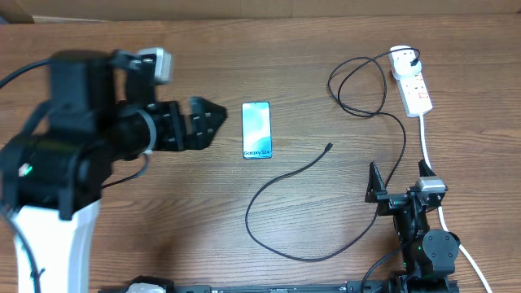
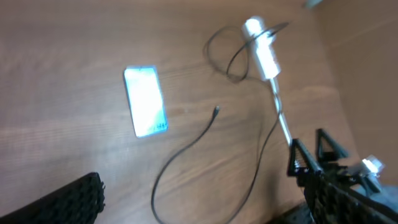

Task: Plug charger to phone and switch on socket
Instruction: 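Move the left gripper over the phone and lower onto it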

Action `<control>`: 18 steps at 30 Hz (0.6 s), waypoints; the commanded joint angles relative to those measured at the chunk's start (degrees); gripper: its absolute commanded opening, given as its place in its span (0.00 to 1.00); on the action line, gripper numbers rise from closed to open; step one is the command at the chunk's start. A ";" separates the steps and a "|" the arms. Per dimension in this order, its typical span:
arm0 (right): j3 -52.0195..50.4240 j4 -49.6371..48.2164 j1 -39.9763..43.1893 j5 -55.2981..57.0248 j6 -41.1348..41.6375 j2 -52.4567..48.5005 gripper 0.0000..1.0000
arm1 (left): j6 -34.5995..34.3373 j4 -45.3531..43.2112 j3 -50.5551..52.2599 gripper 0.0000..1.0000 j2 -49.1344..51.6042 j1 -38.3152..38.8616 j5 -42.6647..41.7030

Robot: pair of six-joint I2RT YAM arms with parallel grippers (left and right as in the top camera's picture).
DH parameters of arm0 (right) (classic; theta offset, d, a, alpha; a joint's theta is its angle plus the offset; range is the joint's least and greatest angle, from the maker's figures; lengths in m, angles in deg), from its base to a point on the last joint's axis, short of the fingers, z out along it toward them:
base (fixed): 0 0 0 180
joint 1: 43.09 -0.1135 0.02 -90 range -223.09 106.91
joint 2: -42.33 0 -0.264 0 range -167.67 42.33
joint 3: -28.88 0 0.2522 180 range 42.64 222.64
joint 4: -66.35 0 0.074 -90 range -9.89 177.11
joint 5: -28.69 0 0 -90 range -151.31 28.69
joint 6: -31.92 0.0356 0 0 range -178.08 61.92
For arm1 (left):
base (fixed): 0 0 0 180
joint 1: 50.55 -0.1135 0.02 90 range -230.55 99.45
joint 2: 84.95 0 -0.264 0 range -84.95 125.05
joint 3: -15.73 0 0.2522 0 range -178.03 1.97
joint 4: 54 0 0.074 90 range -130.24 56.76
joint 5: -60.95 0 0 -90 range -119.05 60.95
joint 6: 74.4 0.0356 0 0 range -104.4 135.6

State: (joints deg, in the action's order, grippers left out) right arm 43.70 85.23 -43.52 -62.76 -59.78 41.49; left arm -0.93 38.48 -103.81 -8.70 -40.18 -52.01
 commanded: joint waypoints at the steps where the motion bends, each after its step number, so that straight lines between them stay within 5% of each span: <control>1: -0.59 -0.31 -0.20 0.33 -0.28 0.50 1.00 | -11.37 4.87 -7.19 1.00 5.77 8.50 20.48; 6: -0.59 -0.31 -0.20 0.33 -0.28 0.50 1.00 | -18.05 10.47 -14.21 1.00 15.28 13.88 30.86; 13: -0.59 -0.31 -0.20 0.33 -0.28 0.50 1.00 | -18.36 4.96 -14.21 1.00 23.93 14.91 20.50; 18: -0.59 -0.31 -0.20 0.31 -0.28 0.50 1.00 | -21.51 3.74 -14.21 1.00 29.51 15.23 21.97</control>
State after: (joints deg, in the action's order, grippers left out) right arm 43.70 85.26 -43.52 -62.78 -59.78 41.49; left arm -18.86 42.35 -116.70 18.11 -25.75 -29.89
